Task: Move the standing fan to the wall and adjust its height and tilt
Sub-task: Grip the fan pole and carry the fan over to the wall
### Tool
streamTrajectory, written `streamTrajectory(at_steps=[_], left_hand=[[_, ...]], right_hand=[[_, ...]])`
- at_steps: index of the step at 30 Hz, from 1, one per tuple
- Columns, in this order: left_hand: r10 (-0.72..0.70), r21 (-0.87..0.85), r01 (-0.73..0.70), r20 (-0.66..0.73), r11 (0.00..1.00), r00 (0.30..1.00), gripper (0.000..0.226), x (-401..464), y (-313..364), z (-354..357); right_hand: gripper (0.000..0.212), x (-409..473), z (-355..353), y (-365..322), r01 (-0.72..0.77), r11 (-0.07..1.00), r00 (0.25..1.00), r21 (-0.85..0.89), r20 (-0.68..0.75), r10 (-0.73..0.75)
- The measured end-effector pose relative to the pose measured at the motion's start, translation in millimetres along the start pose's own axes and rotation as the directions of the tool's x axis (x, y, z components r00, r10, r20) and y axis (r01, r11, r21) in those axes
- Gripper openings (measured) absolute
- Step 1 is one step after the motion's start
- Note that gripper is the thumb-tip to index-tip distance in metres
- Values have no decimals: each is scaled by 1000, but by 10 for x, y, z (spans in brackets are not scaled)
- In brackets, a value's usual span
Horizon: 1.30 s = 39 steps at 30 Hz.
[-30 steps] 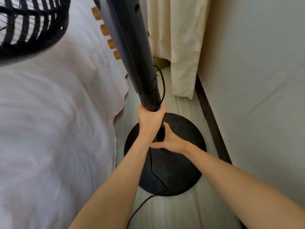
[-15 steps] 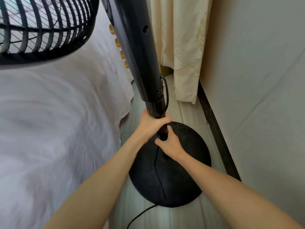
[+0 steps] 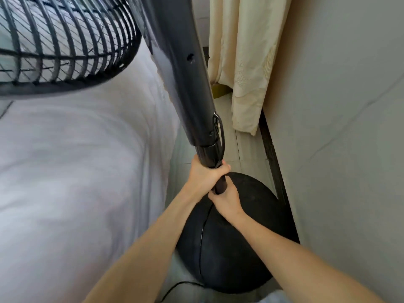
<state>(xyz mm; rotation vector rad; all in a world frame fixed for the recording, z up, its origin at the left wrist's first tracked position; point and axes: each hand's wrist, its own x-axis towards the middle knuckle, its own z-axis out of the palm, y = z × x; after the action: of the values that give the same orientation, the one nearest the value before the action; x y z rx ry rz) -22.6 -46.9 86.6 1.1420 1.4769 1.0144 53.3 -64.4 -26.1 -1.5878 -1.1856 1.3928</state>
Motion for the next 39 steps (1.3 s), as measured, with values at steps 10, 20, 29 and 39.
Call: streamTrajectory(at_steps=[10,20,29,39], left_hand=[[-168,-207,170,27,963,985,15,-838,2025,-523],[-132,-347,48,-223,937,966,32,-2000,3983,-1192],[-246,-489,-79,-564,869,788,14,-3444,4712,-2193],[-275,-466,-213,-771,859,575,13,-5984,4318,-3117]], right_hand=[[24,-1304,-447,-2015,86,984,996,-154,23,-84],[24,-2699,-681,-4031,210,938,954,-277,269,-134],[25,-4170,-24,-4909,328,928,769,-178,621,-153],[23,-6366,963,-4487,442,895,524,-61,827,-202]])
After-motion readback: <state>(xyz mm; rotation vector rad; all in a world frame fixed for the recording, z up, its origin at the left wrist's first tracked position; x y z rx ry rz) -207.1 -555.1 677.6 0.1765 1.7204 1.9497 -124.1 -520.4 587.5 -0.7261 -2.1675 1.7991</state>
